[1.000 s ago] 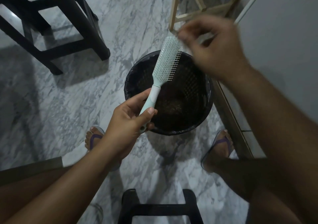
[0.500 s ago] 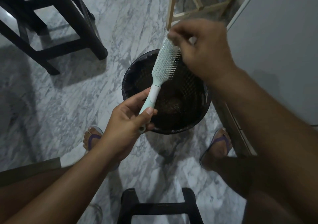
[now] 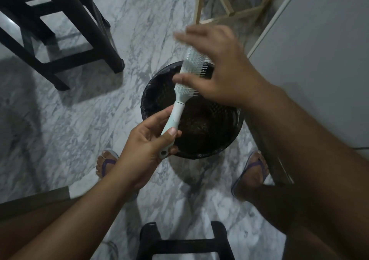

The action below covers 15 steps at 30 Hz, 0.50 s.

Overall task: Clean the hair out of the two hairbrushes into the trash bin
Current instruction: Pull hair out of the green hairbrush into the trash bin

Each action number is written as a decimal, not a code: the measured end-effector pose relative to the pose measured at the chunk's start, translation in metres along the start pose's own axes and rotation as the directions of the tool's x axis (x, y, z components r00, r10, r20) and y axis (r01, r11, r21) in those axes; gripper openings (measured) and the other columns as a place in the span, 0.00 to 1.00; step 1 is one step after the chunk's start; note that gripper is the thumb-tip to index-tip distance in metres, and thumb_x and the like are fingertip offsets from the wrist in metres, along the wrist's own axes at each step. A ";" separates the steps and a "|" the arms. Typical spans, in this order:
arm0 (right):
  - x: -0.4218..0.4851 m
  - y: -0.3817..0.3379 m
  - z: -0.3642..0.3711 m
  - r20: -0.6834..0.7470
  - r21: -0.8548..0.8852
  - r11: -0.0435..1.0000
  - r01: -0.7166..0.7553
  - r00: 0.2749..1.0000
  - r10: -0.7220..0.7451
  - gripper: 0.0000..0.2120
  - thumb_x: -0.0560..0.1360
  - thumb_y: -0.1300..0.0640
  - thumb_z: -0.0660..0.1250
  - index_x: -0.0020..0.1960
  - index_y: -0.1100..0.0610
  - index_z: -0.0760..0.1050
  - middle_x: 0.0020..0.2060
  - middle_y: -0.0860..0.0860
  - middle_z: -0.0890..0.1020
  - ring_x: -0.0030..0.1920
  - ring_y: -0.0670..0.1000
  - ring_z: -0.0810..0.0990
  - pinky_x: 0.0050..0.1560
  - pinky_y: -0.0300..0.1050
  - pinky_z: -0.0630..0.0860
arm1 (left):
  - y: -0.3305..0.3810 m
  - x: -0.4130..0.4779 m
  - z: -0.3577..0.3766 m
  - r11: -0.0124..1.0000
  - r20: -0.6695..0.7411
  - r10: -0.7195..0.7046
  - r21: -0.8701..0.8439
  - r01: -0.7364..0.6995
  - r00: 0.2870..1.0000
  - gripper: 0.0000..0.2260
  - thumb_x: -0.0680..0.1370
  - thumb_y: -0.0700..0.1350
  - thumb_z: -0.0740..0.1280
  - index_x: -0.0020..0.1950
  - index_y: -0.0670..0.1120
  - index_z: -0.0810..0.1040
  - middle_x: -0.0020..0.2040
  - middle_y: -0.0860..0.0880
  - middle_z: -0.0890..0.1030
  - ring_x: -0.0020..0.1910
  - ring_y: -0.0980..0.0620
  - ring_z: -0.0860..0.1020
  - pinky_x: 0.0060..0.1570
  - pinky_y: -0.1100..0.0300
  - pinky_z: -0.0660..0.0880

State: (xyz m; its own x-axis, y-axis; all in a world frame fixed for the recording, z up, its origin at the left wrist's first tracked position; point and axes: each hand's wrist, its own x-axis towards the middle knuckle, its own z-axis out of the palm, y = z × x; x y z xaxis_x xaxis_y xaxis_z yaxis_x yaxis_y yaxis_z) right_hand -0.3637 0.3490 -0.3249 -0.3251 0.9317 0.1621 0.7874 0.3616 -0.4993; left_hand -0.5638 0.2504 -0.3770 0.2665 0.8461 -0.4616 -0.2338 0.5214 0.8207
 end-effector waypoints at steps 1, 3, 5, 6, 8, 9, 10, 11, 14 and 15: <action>0.000 -0.004 0.000 0.054 -0.070 0.997 0.021 0.998 -0.017 0.24 0.71 0.30 0.63 0.62 0.39 0.78 0.65 0.42 0.76 0.70 0.48 0.67 0.66 0.60 0.66 | 0.000 -0.001 0.000 1.000 0.003 0.012 0.028 -0.012 1.000 0.20 0.76 0.39 0.69 0.65 0.54 0.81 0.53 0.54 0.83 0.49 0.54 0.80 0.40 0.58 0.76; 0.002 -0.006 -0.005 0.070 -0.091 0.996 0.011 0.998 -0.005 0.18 0.71 0.32 0.64 0.51 0.40 0.83 0.57 0.37 0.79 0.67 0.49 0.69 0.63 0.63 0.65 | -0.001 -0.002 0.001 0.999 0.010 0.016 0.046 -0.017 1.000 0.20 0.76 0.39 0.69 0.66 0.54 0.80 0.53 0.54 0.83 0.49 0.54 0.80 0.40 0.59 0.76; 0.004 -0.003 -0.007 0.087 -0.087 0.996 -0.031 0.995 0.039 0.13 0.73 0.36 0.68 0.49 0.43 0.84 0.49 0.37 0.79 0.64 0.50 0.70 0.62 0.63 0.66 | -0.001 -0.002 0.001 0.998 0.021 0.009 0.055 -0.010 1.000 0.19 0.78 0.38 0.67 0.66 0.54 0.80 0.52 0.54 0.83 0.49 0.53 0.79 0.40 0.59 0.76; 0.004 0.000 -0.005 0.084 -0.085 0.996 -0.034 0.996 0.041 0.12 0.73 0.38 0.69 0.49 0.44 0.85 0.47 0.37 0.78 0.63 0.51 0.71 0.62 0.63 0.67 | -0.001 -0.002 0.002 0.998 0.028 0.006 0.056 -0.007 1.000 0.19 0.78 0.37 0.67 0.66 0.53 0.80 0.52 0.53 0.83 0.49 0.53 0.79 0.40 0.60 0.76; 0.006 0.005 0.000 0.017 -0.042 0.999 0.006 1.000 -0.005 0.12 0.74 0.41 0.69 0.48 0.48 0.85 0.44 0.42 0.81 0.58 0.53 0.75 0.58 0.58 0.72 | 0.000 -0.001 0.002 0.999 0.042 0.004 0.046 -0.006 0.999 0.19 0.78 0.36 0.67 0.66 0.53 0.81 0.52 0.53 0.83 0.48 0.54 0.79 0.40 0.60 0.76; 0.007 0.008 0.001 -0.047 -0.001 1.000 0.020 0.999 -0.020 0.13 0.75 0.44 0.69 0.48 0.51 0.85 0.43 0.46 0.83 0.53 0.53 0.77 0.55 0.52 0.73 | -0.001 -0.001 0.002 0.999 0.049 0.006 0.048 -0.008 0.999 0.19 0.78 0.36 0.67 0.65 0.53 0.81 0.52 0.52 0.83 0.48 0.54 0.79 0.40 0.60 0.76; 0.008 0.011 0.000 -0.126 0.042 0.999 0.015 0.992 -0.010 0.12 0.76 0.46 0.69 0.47 0.54 0.85 0.42 0.49 0.84 0.48 0.51 0.79 0.51 0.45 0.73 | -0.002 -0.001 0.002 0.998 0.059 0.009 0.057 -0.012 0.998 0.19 0.78 0.36 0.67 0.65 0.53 0.81 0.52 0.52 0.83 0.48 0.54 0.79 0.40 0.59 0.76; 0.011 0.015 -0.003 -0.208 0.080 0.997 -0.008 0.978 0.025 0.12 0.76 0.48 0.70 0.47 0.56 0.85 0.41 0.51 0.85 0.44 0.47 0.79 0.48 0.38 0.72 | -0.003 -0.002 0.002 0.998 0.071 0.008 0.066 -0.012 0.997 0.19 0.78 0.36 0.67 0.65 0.53 0.81 0.52 0.52 0.83 0.48 0.54 0.80 0.40 0.59 0.77; 0.014 0.034 -0.021 -0.374 0.223 0.967 -0.120 0.906 0.198 0.11 0.76 0.50 0.71 0.50 0.56 0.86 0.41 0.46 0.85 0.37 0.36 0.79 0.44 0.27 0.75 | -0.007 -0.003 0.002 0.999 0.090 -0.011 0.036 0.008 0.996 0.20 0.76 0.37 0.68 0.66 0.52 0.80 0.52 0.52 0.83 0.48 0.53 0.79 0.39 0.59 0.77; 0.013 0.042 -0.026 -0.411 0.270 0.952 -0.143 0.877 0.249 0.11 0.76 0.50 0.72 0.51 0.56 0.86 0.41 0.44 0.84 0.38 0.35 0.80 0.45 0.29 0.77 | -0.006 -0.003 0.001 1.000 0.089 -0.014 0.023 0.012 0.996 0.20 0.76 0.37 0.68 0.66 0.52 0.80 0.52 0.51 0.83 0.48 0.53 0.79 0.39 0.59 0.77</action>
State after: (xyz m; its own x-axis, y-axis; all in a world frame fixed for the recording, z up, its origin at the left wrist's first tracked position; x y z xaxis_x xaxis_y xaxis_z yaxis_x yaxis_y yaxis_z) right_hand -0.3211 0.3770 -0.3217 0.1262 0.9213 0.3678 0.6545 0.2013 -0.7288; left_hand -0.5619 0.2445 -0.3806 0.3519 0.8254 -0.4415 -0.2093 0.5291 0.8224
